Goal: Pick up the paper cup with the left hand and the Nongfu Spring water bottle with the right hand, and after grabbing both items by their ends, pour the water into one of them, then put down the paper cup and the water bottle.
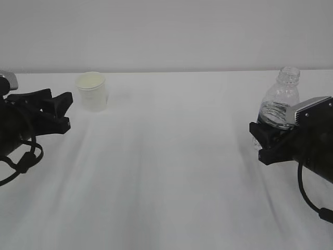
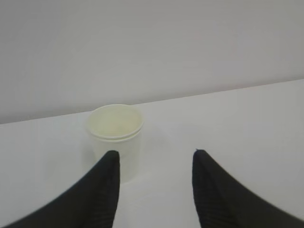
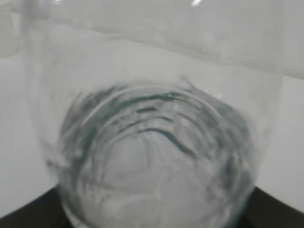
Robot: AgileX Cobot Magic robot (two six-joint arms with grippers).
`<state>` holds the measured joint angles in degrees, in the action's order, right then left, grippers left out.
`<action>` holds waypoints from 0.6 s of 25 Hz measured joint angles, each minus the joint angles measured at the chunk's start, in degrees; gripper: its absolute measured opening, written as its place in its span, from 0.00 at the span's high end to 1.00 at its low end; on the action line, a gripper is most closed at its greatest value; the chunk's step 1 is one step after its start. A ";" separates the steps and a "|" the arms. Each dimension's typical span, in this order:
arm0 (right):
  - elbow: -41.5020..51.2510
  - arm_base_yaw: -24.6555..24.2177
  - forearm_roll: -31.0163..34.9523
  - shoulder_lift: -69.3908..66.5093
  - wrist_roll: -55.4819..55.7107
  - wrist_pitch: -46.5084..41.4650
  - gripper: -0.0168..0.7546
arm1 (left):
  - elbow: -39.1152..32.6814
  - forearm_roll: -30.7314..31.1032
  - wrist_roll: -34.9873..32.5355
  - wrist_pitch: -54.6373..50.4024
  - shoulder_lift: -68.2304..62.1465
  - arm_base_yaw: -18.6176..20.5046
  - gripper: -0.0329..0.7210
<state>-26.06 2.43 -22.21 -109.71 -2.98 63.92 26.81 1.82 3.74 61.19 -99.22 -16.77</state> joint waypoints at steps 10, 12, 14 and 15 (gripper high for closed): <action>0.00 0.00 0.00 0.00 -0.12 0.00 0.43 | 0.04 -5.96 0.00 3.97 -5.14 0.00 0.20; 0.00 0.00 0.00 0.00 -0.14 0.00 0.43 | 0.04 -7.53 0.00 3.97 -5.91 0.00 0.18; 0.00 0.00 0.00 0.00 -0.26 0.00 0.43 | 0.04 -9.13 0.00 4.07 -6.49 0.00 0.18; 0.00 0.00 0.00 0.00 -0.26 0.00 0.43 | 0.04 -9.59 0.00 4.07 -6.75 0.00 0.20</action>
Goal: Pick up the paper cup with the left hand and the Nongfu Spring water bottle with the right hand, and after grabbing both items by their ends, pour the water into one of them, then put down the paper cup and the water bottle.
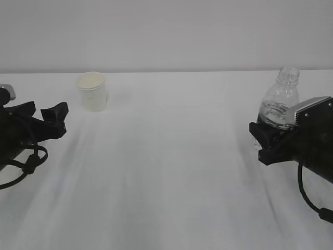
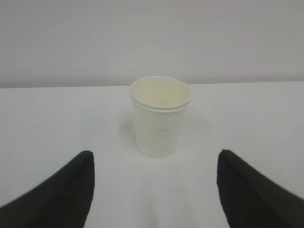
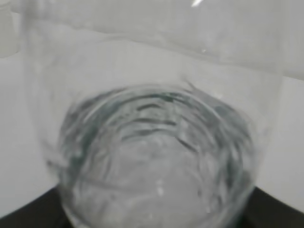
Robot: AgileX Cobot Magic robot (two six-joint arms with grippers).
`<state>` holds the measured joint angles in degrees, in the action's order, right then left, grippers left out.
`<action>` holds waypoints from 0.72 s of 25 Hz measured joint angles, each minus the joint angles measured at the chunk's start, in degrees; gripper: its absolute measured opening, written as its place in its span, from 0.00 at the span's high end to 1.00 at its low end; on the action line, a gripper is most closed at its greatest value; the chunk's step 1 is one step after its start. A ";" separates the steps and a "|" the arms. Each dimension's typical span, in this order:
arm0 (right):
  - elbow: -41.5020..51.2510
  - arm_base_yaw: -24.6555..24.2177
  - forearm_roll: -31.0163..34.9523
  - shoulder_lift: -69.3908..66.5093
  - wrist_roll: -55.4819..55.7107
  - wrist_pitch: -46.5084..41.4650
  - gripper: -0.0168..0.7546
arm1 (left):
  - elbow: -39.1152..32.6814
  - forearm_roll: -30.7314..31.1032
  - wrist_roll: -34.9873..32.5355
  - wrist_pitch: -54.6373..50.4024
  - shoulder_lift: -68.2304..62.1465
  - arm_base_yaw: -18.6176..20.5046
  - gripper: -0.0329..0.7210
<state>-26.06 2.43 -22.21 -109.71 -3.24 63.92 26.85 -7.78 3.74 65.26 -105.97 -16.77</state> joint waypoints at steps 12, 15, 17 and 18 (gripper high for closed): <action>0.00 0.00 0.08 0.00 -0.47 0.00 0.43 | 2.33 6.32 0.00 0.13 -2.71 0.13 0.23; 0.00 0.00 0.08 0.00 -0.59 0.00 0.43 | 5.54 10.93 0.00 0.13 -6.08 0.13 0.11; 0.00 0.00 0.08 0.00 -0.81 0.00 0.43 | 7.42 12.60 0.00 0.13 -7.87 0.13 0.07; 0.00 0.00 0.08 0.00 -0.80 0.00 0.43 | 8.04 12.87 0.00 0.13 -8.43 0.13 0.06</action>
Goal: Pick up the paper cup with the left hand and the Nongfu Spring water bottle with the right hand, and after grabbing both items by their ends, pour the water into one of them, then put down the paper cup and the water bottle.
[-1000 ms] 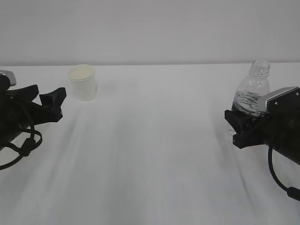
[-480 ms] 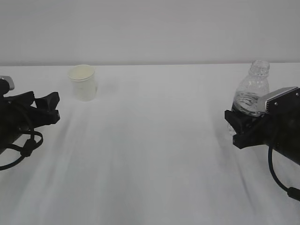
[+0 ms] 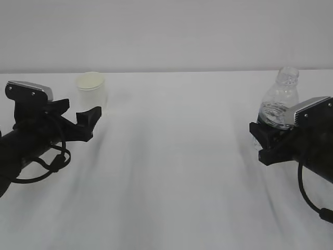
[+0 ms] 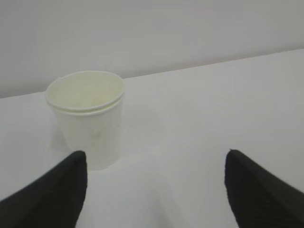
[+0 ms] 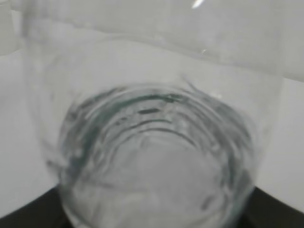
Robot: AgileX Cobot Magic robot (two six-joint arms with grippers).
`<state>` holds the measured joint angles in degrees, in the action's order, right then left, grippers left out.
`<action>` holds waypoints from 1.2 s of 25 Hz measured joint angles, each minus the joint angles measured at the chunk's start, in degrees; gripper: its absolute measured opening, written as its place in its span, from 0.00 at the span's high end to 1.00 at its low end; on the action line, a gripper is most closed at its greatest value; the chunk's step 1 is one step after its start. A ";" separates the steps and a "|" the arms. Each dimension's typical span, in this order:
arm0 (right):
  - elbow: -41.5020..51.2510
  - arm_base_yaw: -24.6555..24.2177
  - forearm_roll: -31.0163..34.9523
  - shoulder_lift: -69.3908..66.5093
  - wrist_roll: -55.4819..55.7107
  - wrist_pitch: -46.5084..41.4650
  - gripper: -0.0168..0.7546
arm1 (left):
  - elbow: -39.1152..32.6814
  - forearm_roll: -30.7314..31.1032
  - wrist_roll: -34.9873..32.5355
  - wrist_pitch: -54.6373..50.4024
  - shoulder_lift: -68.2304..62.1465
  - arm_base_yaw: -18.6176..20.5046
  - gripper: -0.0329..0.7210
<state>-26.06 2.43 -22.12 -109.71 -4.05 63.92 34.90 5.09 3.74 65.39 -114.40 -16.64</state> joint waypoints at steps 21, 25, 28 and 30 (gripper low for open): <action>0.00 0.00 1.03 0.00 -1.35 0.00 0.43 | 13.69 0.87 0.23 0.00 -15.21 2.78 0.05; 0.00 0.00 1.10 0.00 -1.60 0.00 0.43 | 15.85 1.07 0.89 0.12 -16.84 2.78 0.05; 0.00 0.00 1.24 0.00 -1.94 0.00 0.43 | 18.49 1.07 1.10 0.12 -18.42 3.03 0.05; 0.00 0.00 1.24 0.00 -2.06 0.00 0.43 | 20.21 1.07 1.24 -0.27 -19.22 3.27 0.06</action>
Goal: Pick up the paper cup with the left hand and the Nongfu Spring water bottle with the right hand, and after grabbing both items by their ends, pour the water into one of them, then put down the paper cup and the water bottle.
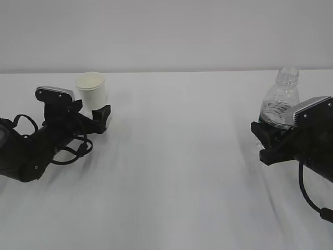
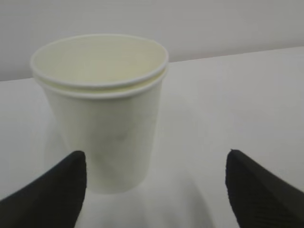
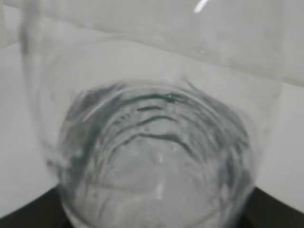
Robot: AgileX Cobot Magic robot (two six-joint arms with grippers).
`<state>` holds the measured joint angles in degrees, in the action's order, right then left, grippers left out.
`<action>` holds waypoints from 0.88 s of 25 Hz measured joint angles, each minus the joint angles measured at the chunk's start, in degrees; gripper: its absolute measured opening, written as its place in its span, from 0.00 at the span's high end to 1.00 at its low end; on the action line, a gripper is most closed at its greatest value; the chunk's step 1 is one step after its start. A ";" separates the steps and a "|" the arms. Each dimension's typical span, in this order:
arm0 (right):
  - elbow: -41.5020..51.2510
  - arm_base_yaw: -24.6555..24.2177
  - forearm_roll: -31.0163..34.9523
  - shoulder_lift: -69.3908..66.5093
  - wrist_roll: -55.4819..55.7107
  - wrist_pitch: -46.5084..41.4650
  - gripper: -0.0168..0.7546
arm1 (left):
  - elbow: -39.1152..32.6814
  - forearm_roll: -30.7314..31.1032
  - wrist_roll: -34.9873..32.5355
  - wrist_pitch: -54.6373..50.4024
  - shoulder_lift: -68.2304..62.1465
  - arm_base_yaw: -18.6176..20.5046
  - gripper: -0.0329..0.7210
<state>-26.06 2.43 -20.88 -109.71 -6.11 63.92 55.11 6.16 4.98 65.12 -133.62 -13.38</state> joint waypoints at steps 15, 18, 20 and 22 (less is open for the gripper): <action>0.00 0.00 0.39 0.00 -1.26 0.00 0.43 | 9.68 -0.81 0.03 -7.98 -1.64 1.53 0.08; 0.00 0.00 0.52 0.00 -1.51 0.00 0.43 | 10.73 -0.81 0.03 -8.35 -3.05 1.53 0.08; 0.00 0.00 0.79 0.00 -1.60 0.00 0.43 | 11.48 -0.81 0.03 -8.81 -4.31 1.53 0.08; 0.00 0.00 0.78 0.00 -1.74 0.00 0.43 | 11.98 -0.71 0.03 -8.81 -5.23 1.53 0.08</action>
<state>-26.06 2.43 -20.10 -109.71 -7.85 63.92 67.09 5.45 5.01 56.31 -138.85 -11.85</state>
